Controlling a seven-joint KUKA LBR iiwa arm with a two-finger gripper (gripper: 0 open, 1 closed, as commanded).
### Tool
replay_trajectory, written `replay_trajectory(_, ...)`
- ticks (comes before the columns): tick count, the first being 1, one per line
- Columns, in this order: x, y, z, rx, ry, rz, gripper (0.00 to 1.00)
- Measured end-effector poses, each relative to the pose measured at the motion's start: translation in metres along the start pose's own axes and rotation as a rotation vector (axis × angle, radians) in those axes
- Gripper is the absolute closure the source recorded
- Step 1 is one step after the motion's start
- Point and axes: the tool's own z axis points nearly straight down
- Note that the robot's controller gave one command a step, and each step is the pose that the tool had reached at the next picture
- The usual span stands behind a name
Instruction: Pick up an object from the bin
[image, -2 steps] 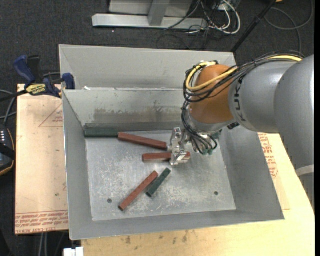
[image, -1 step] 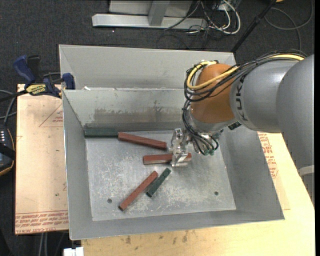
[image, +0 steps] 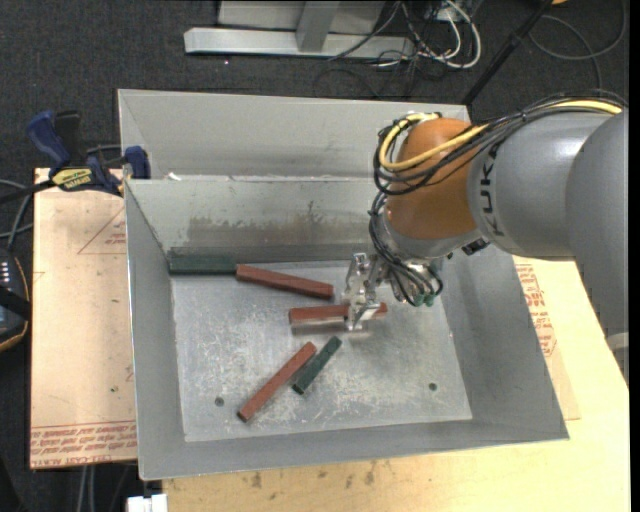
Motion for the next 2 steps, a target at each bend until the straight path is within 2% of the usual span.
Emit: replay_trajectory(2,-0.002,0.0,-0.032,0.001,-0.009,0.0,1.0)
